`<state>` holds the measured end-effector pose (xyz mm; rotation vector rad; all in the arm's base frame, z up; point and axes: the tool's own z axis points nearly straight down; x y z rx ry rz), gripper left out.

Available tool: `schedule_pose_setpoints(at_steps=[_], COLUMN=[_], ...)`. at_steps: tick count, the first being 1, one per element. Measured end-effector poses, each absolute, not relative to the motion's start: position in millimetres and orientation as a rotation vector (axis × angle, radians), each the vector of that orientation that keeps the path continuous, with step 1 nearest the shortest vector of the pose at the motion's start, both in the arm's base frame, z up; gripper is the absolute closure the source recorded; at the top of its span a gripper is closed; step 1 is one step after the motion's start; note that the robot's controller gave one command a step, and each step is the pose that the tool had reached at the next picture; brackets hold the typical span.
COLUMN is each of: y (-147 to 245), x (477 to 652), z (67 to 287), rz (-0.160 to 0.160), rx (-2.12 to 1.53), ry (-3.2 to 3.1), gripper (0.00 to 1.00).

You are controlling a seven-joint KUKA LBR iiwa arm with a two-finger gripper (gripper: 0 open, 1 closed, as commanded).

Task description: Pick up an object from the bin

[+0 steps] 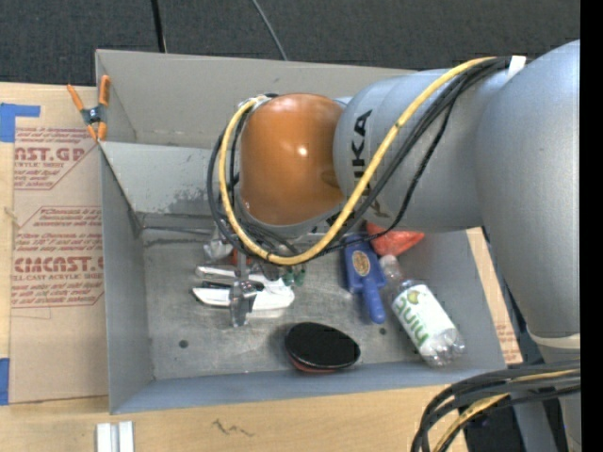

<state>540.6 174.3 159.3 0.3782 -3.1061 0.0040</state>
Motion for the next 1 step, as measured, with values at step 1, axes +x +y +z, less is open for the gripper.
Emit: schedule_pose_setpoints(at_steps=[1], y=[163.8], x=[542.3], z=[146.9], rz=[-0.005], rx=[0.367], ry=[-3.134], gripper=[0.00])
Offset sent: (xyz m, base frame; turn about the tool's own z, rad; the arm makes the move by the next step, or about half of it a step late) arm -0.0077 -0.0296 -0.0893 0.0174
